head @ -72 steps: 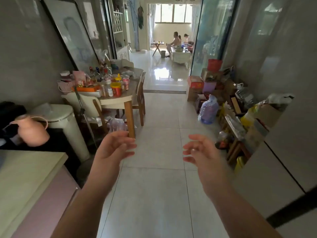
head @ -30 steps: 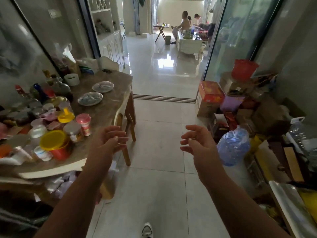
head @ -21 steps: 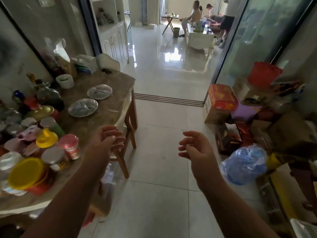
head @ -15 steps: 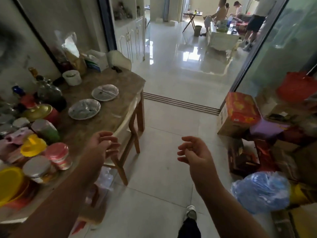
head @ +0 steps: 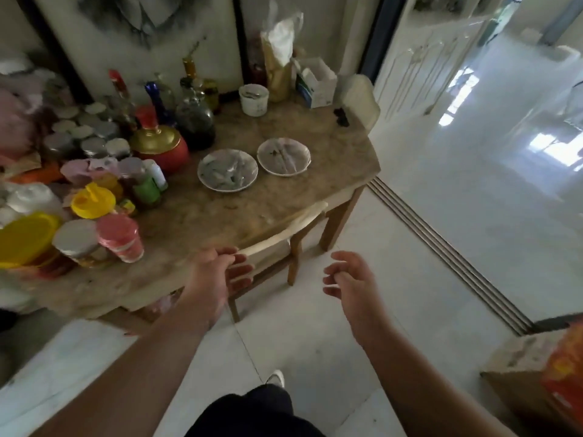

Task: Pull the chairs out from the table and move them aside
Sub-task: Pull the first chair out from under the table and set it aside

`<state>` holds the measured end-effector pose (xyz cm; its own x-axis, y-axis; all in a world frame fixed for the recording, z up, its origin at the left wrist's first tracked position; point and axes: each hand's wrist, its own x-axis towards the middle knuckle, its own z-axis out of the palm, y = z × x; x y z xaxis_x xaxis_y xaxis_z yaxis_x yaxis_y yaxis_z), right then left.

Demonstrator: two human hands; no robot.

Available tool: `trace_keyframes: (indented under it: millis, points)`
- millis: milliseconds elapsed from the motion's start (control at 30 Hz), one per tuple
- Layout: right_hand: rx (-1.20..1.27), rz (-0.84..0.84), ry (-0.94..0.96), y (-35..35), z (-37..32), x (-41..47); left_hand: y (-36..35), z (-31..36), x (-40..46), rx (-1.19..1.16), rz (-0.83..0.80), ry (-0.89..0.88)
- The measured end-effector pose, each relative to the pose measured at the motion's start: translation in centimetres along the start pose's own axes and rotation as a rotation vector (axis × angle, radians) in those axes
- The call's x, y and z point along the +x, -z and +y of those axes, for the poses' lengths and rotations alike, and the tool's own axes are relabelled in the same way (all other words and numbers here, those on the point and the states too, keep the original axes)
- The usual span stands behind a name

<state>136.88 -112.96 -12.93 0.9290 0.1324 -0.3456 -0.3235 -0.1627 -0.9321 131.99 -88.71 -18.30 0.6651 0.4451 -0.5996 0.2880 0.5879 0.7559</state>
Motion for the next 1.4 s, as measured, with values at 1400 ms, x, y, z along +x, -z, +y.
trace_keyframes:
  millis: [1400]
  points:
    - [0.231,-0.293,-0.728,0.0,11.5,26.3,-8.2,-14.6,8.4,-0.604,0.674,0.072]
